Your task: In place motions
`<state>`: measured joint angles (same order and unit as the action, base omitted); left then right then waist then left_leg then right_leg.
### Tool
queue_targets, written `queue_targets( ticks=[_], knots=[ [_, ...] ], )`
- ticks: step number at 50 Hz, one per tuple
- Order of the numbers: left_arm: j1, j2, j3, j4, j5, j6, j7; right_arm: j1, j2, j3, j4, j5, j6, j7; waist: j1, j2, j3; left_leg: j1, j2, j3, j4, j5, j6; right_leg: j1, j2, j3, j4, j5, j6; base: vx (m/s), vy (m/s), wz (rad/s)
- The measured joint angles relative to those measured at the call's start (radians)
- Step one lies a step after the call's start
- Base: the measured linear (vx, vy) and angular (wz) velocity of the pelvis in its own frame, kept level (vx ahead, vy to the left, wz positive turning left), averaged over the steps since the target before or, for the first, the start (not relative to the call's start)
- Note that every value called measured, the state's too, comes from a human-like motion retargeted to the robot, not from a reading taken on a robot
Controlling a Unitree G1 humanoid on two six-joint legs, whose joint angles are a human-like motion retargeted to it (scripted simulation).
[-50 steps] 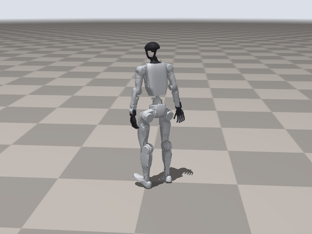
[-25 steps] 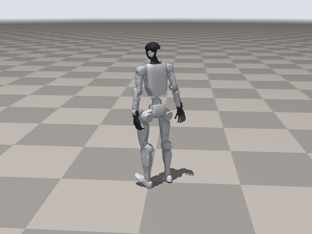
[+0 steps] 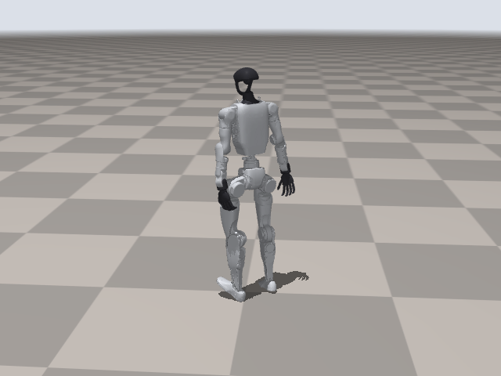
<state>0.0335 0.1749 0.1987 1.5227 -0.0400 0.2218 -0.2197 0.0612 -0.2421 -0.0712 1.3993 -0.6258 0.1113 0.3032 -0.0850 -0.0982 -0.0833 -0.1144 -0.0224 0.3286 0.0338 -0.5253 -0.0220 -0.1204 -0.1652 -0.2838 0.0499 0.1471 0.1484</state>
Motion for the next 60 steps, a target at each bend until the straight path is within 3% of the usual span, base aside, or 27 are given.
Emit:
queue_targets(
  ticks=[60],
  knots=[
    [-0.001,-0.003,-0.008,-0.007,0.011,-0.004,-0.001,0.004,0.013,0.016,0.004,0.001,0.003,0.008,0.018,0.016,-0.023,0.004,-0.003,0.0,0.015,-0.012,-0.006,-0.007,0.019,0.028,0.009,-0.008,-0.007,0.0,0.0,-0.01]
  ],
)
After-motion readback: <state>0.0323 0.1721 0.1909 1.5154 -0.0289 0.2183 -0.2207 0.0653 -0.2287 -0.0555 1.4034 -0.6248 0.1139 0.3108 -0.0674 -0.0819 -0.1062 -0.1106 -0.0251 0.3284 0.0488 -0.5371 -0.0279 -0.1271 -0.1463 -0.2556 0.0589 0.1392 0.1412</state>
